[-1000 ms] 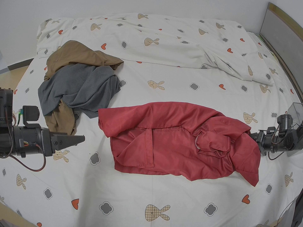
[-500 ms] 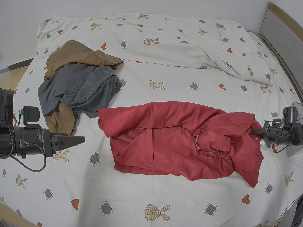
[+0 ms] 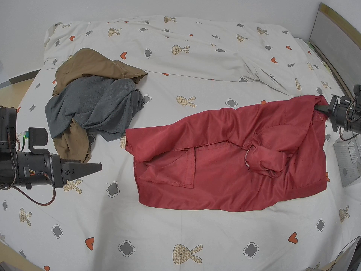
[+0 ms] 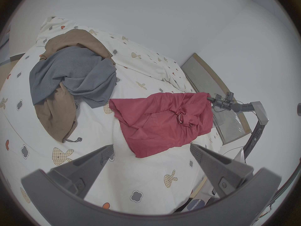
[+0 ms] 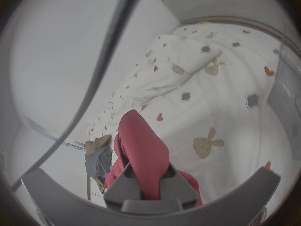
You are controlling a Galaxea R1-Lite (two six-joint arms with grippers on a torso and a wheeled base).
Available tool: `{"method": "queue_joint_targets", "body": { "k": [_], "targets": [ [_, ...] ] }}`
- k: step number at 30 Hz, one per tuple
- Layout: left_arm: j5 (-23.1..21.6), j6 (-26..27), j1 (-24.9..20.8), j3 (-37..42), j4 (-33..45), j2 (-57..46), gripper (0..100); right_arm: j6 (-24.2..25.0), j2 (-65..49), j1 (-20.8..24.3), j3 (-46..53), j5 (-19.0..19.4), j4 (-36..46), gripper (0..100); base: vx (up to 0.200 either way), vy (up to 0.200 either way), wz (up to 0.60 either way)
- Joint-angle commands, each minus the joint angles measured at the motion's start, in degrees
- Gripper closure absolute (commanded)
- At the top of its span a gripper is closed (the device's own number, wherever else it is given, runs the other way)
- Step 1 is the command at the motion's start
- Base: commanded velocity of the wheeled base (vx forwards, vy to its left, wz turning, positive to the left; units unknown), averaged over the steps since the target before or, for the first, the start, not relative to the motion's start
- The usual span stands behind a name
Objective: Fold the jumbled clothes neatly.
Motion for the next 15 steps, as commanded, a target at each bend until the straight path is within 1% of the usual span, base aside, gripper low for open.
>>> {"method": "queue_joint_targets", "body": {
  "k": [1, 2, 3, 4, 5, 6, 7, 8, 9, 10, 11, 14, 15],
  "targets": [
    [-0.01, -0.02, 0.0, 0.08, -0.02, 0.02, 0, -4.3, 3.02, -0.2, -9.08, -1.38, 4.12, 100, 0.0, 0.0, 0.0],
    [-0.01, -0.02, 0.0, 0.08, -0.02, 0.02, 0, -7.55, 3.55, 0.24, -9.61, -3.67, 4.91, 100, 0.0, 0.0, 0.0],
    [-0.01, -0.02, 0.0, 0.08, -0.02, 0.02, 0, -11.24, 4.42, 1.38, -10.14, -7.62, 5.7, 100, 0.0, 0.0, 0.0],
    [-0.01, -0.02, 0.0, 0.08, -0.02, 0.11, 0, -14.5, 5.39, 3.05, -10.49, -12.37, 6.32, 100, 0.0, 0.0, 0.0],
    [-0.01, -0.02, -0.09, 0.08, -0.02, 0.2, 0, -18.8, 6.89, 5.42, -10.84, -20.45, 6.76, 100, 0.0, 0.0, 0.0],
    [-0.01, 0.07, -0.18, 0.17, -0.02, 0.28, 0, -21.44, 8.03, 7.09, -10.84, -26.87, 6.5, 100, 0.0, 0.0, 0.0],
    [-0.01, -0.02, -0.18, 0.17, -0.02, 0.46, 0, -22.85, 8.73, 8.23, -10.93, -30.74, 6.14, 100, 0.0, 0.0, 0.0],
    [-0.01, 0.07, -0.26, 0.17, -0.02, 0.63, 0, -24.16, 9.26, 9.9, -11.02, -35.83, 5.97, 100, 0.0, 0.0, 0.0],
    [-0.01, 0.07, -0.26, 0.17, -0.02, 0.63, 0, -24.52, 9.35, 10.26, -11.02, -36.8, 5.97, 100, 0.0, 0.0, 0.0],
    [-0.01, 0.07, -0.26, 0.17, -0.02, 0.63, 0, -24.52, 9.35, 10.26, -11.02, -36.8, 5.97, 100, 0.0, 0.0, 0.0],
    [-0.01, 0.07, -0.53, 0.26, -0.02, 0.9, 0, -25.48, 10.14, 12.28, -12.78, -39.35, 5.88, 100, 0.0, 0.0, 0.0],
    [-0.01, 0.07, -0.79, 0.26, -0.02, 0.9, 0, -25.48, 11.28, 13.33, -14.8, -39.53, 5.97, 100, 0.0, 0.0, 0.0],
    [-0.01, 0.07, -0.79, 0.26, -0.02, 0.9, 0, -25.57, 13.13, 14.04, -17.79, -39.88, 6.5, 100, 0.0, 0.0, 0.0]
  ]
}}
